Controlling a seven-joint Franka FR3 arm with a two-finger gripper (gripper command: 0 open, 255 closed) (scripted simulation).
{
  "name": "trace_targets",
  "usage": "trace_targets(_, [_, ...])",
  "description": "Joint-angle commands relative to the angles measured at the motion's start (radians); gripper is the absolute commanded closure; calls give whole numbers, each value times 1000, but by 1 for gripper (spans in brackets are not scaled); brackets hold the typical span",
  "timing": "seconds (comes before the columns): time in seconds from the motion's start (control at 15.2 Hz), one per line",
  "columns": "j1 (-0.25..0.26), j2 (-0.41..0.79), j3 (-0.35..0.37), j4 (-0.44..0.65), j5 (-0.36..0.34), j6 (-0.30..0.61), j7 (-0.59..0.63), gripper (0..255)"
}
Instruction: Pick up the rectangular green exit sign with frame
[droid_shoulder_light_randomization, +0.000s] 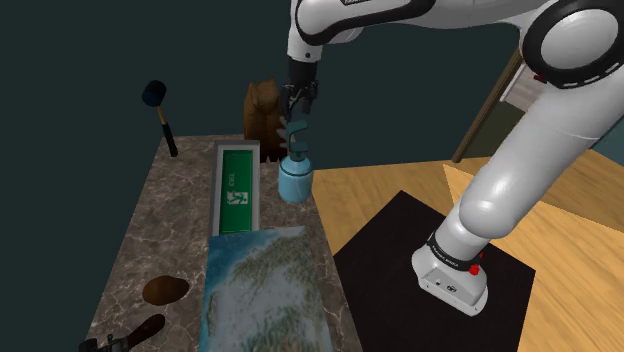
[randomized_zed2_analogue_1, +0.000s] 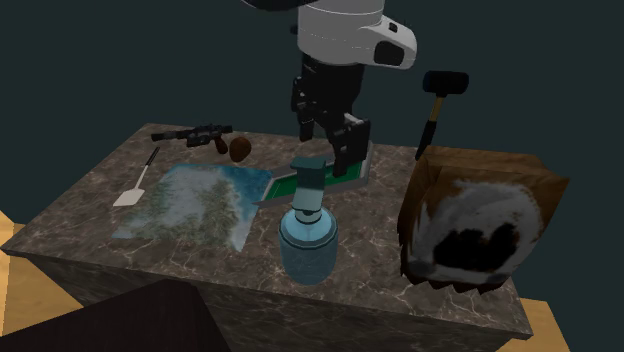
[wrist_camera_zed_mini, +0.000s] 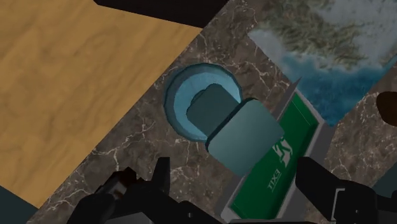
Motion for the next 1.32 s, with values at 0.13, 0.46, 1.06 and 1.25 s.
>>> trace_targets(0.13, [12,170,11,140,-19,0,36,0])
trace_targets(0.46, [37,392,15,355,-44,-29,78,0])
trace_targets(1.06, [61,583,11,509,-62,-18,99,0])
trace_targets(1.25, [61,594,10,489,-62,11,97,0])
